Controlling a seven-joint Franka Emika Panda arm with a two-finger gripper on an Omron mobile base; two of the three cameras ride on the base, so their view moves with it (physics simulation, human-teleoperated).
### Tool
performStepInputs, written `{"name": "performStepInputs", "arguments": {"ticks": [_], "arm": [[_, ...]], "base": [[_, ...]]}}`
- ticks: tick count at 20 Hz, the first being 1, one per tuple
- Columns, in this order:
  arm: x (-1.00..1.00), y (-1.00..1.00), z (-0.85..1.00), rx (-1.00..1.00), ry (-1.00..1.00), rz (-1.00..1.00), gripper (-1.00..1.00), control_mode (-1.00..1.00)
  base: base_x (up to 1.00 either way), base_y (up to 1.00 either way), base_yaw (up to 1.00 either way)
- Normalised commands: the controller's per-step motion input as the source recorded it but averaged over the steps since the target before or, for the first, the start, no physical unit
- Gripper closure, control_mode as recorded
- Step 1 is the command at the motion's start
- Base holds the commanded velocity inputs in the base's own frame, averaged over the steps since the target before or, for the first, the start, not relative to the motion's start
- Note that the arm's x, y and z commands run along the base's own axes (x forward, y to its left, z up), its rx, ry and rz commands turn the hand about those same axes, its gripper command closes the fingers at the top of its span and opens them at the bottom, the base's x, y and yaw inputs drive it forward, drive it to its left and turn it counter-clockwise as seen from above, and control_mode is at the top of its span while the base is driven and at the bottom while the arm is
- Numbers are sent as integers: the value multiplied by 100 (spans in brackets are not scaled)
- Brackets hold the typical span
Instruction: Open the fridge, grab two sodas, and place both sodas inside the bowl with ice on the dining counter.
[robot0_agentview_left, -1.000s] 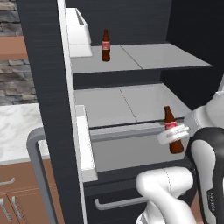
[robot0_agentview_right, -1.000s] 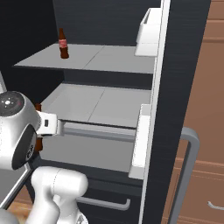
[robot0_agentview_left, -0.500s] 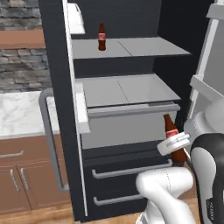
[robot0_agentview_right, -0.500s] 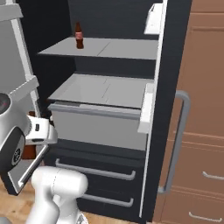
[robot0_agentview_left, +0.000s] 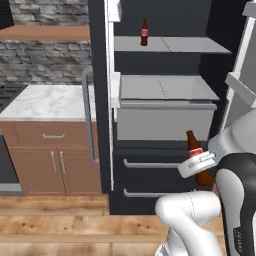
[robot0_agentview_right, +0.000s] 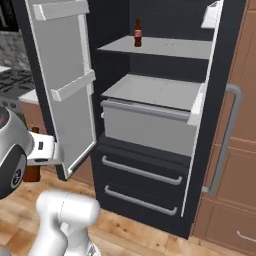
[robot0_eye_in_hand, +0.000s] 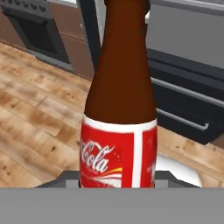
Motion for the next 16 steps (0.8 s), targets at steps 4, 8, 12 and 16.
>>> {"name": "performStepInputs", "arguments": {"ticks": [4, 8, 12, 16], "arm": [[0, 0, 0, 0, 0, 0, 100, 100], [0, 0, 0, 0, 0, 0, 100, 100], [0, 0, 0, 0, 0, 0, 100, 100], [0, 0, 0, 0, 0, 0, 100, 100]], "base": [[-66, -14, 43], [-67, -6, 42], [-63, -3, 45], [-61, 0, 45]]}}
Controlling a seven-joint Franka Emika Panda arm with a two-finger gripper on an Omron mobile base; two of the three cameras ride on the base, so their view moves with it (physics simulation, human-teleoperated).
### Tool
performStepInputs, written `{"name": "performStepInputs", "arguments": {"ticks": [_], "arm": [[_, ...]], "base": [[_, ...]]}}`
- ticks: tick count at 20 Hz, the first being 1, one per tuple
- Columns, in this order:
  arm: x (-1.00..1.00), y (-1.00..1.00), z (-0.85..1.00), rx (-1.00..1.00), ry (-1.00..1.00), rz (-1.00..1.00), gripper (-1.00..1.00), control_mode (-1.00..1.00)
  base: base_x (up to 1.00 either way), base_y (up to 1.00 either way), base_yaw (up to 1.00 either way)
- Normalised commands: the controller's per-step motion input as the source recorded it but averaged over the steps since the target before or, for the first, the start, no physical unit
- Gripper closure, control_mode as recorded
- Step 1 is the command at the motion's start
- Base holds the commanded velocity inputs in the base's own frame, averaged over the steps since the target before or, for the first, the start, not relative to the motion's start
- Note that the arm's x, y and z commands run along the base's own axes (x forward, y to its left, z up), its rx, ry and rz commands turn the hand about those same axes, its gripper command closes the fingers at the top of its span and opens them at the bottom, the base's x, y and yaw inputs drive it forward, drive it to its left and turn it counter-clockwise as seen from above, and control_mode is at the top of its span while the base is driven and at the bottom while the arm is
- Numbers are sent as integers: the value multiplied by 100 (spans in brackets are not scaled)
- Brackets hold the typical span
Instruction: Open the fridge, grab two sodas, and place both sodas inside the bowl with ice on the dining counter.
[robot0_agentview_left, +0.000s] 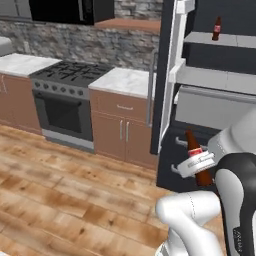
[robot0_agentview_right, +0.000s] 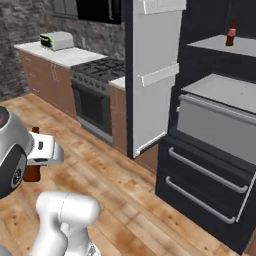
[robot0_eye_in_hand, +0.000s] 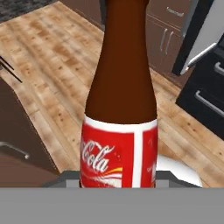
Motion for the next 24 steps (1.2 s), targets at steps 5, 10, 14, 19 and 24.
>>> {"name": "performStepInputs", "arguments": {"ticks": [5, 10, 14, 19, 24], "arm": [[0, 0, 0, 0, 0, 0, 100, 100], [0, 0, 0, 0, 0, 0, 100, 100], [0, 0, 0, 0, 0, 0, 100, 100], [0, 0, 0, 0, 0, 0, 100, 100], [0, 0, 0, 0, 0, 0, 100, 100]], "base": [[-65, -1, 44], [-77, -9, 41], [-77, -42, 41], [-83, -4, 34], [-68, 38, 29]]}}
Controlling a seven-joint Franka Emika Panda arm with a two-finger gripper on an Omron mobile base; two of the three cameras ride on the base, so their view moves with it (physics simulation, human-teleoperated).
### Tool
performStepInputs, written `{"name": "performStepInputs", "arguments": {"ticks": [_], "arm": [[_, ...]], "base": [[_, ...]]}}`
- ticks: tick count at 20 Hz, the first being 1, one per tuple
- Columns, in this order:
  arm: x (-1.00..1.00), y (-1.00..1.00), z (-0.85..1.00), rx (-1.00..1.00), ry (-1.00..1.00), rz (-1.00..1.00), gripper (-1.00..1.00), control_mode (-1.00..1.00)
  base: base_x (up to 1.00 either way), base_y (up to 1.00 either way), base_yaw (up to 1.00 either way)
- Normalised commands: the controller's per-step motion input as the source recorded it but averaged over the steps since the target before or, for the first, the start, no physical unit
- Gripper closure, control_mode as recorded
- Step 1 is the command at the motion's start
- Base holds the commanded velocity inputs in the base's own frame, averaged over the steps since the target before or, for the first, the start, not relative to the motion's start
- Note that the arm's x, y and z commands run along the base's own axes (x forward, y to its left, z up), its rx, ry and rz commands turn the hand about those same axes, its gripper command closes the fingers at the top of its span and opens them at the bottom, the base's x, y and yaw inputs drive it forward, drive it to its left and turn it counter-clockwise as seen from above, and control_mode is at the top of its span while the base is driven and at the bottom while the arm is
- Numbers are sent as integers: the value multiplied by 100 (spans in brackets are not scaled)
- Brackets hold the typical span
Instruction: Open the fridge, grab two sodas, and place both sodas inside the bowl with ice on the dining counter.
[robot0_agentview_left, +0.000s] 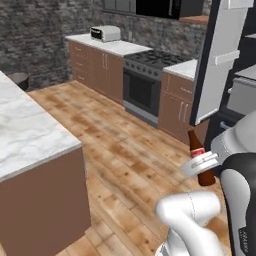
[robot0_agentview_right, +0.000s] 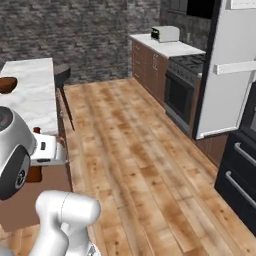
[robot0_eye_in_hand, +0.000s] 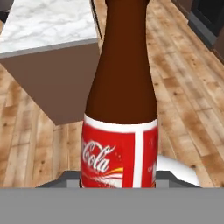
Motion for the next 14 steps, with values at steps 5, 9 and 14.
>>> {"name": "performStepInputs", "arguments": {"ticks": [5, 9, 14], "arm": [[0, 0, 0, 0, 0, 0, 100, 100], [0, 0, 0, 0, 0, 0, 100, 100], [0, 0, 0, 0, 0, 0, 100, 100]], "base": [[-39, 88, 18], [-20, 100, 11], [-1, 100, 1]]}}
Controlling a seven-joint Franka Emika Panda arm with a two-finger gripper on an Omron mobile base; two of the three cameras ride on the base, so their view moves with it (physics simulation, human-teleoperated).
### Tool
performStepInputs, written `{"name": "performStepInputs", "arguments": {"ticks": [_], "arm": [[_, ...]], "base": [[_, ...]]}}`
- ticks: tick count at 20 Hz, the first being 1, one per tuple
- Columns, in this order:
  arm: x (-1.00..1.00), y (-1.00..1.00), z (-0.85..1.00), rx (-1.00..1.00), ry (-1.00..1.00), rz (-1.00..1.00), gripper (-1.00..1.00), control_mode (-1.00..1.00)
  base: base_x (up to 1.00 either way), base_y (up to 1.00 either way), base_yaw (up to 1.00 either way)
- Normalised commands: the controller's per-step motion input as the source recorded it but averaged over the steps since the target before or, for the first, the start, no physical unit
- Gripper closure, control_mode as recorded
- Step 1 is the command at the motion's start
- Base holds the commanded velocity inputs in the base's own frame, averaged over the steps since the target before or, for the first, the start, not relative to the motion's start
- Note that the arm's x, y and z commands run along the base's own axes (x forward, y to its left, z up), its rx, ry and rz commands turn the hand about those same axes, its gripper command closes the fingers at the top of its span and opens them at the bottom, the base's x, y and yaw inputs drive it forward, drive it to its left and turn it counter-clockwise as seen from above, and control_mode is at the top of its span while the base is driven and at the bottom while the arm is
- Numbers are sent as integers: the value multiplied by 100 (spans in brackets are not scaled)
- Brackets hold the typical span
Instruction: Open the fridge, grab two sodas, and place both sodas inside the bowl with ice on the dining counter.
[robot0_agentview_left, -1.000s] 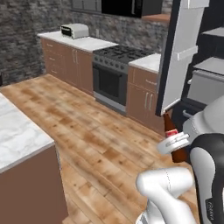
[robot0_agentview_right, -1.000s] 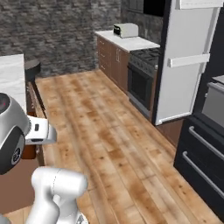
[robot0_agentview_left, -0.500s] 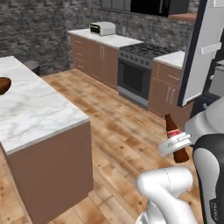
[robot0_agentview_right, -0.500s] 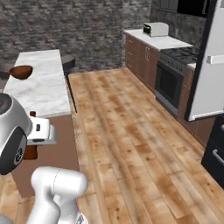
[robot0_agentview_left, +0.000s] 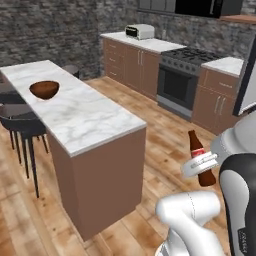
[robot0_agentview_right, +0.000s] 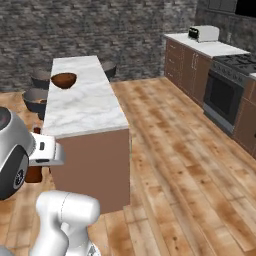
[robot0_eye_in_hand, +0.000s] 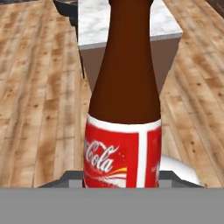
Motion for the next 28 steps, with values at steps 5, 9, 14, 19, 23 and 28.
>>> {"name": "performStepInputs", "arguments": {"ticks": [5, 9, 14, 19, 23, 28], "arm": [[0, 0, 0, 0, 0, 0, 100, 100], [0, 0, 0, 0, 0, 0, 100, 100], [0, 0, 0, 0, 0, 0, 100, 100], [0, 0, 0, 0, 0, 0, 100, 100], [0, 0, 0, 0, 0, 0, 100, 100], [0, 0, 0, 0, 0, 0, 100, 100]], "base": [[16, 100, -10], [36, 100, -25], [34, 100, -32], [28, 100, -34], [20, 100, -34], [18, 98, -37]]}}
